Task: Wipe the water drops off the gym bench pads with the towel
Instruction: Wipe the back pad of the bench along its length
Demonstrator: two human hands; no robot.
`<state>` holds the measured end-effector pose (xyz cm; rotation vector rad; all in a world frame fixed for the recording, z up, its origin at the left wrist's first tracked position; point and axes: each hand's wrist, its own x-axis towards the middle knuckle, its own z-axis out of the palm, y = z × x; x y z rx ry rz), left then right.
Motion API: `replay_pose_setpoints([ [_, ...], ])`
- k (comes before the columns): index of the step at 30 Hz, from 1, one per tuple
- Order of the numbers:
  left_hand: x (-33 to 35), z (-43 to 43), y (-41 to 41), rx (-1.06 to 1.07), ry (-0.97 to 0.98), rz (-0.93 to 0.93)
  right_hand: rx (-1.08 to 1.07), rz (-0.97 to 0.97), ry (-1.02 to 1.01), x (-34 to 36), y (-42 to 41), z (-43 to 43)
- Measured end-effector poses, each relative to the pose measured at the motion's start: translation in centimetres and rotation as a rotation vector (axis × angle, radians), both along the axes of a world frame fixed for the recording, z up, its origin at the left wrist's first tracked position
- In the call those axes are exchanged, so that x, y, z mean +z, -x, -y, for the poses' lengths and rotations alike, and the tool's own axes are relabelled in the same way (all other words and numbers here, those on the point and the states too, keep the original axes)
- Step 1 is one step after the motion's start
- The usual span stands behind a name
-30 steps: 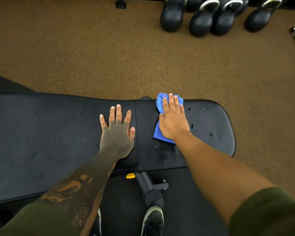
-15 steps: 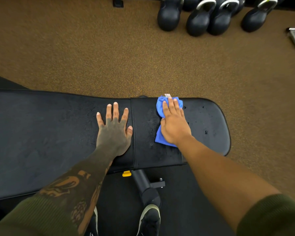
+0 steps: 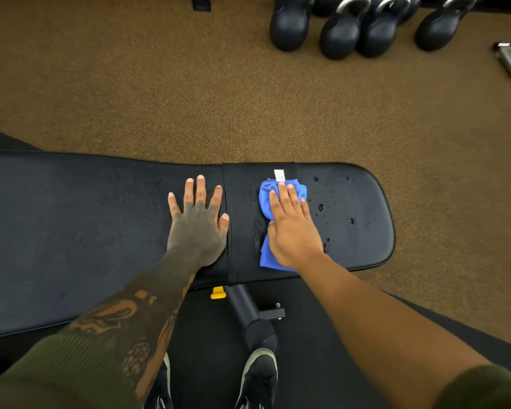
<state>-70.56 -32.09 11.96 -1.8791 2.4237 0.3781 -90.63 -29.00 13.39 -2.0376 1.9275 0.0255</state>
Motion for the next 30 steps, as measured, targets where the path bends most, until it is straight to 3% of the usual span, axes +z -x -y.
replay_pose_setpoints([
  [4,0.1,-0.2,0.3,0.005,-0.005,-0.01,-0.059,0.006,-0.02,-0.2,-2.4,1.1],
  [9,0.4,-0.1,0.1,-0.001,-0.017,-0.004,0.095,0.047,-0.002,-0.1,-5.6,-1.6],
  [14,0.5,-0.7,0.0,0.001,-0.009,-0.023,0.131,0.044,0.008,-0.4,-2.5,-3.7],
  [20,0.2,-1.3,0.3,-0.049,-0.001,-0.036,-0.047,-0.033,-0.014,-0.2,0.0,0.0],
  [30,0.0,-1.7,1.2,-0.035,-0.012,0.011,0.154,-0.047,-0.038,0.0,1.7,-3.0],
])
